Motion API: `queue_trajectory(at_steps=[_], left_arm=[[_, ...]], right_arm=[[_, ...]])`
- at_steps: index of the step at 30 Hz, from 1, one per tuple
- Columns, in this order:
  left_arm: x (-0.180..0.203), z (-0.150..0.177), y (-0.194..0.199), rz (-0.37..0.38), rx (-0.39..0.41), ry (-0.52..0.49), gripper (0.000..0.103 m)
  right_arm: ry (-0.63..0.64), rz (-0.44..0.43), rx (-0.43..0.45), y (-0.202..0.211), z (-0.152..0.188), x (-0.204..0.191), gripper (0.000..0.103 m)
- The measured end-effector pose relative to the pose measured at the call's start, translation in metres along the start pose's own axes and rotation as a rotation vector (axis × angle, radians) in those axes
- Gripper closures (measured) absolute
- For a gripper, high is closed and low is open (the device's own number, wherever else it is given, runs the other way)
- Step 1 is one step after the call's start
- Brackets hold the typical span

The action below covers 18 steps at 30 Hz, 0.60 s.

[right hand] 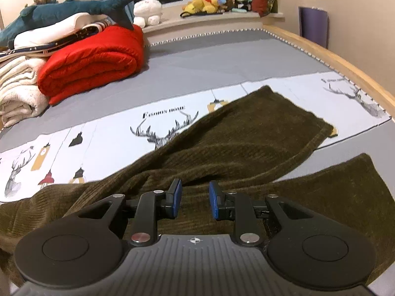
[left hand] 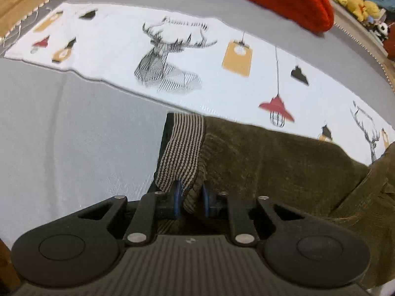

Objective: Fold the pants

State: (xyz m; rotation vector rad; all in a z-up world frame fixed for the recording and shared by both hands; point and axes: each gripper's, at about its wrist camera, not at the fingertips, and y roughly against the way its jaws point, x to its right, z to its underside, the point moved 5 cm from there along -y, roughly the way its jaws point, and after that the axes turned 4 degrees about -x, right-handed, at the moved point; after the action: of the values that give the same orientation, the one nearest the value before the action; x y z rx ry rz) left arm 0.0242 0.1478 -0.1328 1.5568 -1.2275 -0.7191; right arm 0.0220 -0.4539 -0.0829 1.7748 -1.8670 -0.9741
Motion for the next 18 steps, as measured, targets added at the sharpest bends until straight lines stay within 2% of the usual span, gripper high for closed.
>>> queue_trajectory(at_steps=[6,10,14,18], left_arm=[[-0.009,0.000,-0.002,0.040,-0.040,0.077,0.083],[-0.009,-0.001,-0.008,0.045,-0.066,0.101,0.082],[-0.010,-0.001,-0.014,0.050,-0.083,0.115,0.081],[-0.013,0.000,-0.018,0.062,-0.096,0.131,0.081]], right_arm=[[-0.076,-0.045,0.024,-0.016,-0.020,0.008,0.077],[-0.202,-0.141,0.010,-0.057,-0.044,0.014,0.076],[-0.298,-0.202,-0.042,-0.107,-0.060,0.009,0.076],[-0.358,-0.191,-0.065,-0.151,-0.069,0.003,0.067]])
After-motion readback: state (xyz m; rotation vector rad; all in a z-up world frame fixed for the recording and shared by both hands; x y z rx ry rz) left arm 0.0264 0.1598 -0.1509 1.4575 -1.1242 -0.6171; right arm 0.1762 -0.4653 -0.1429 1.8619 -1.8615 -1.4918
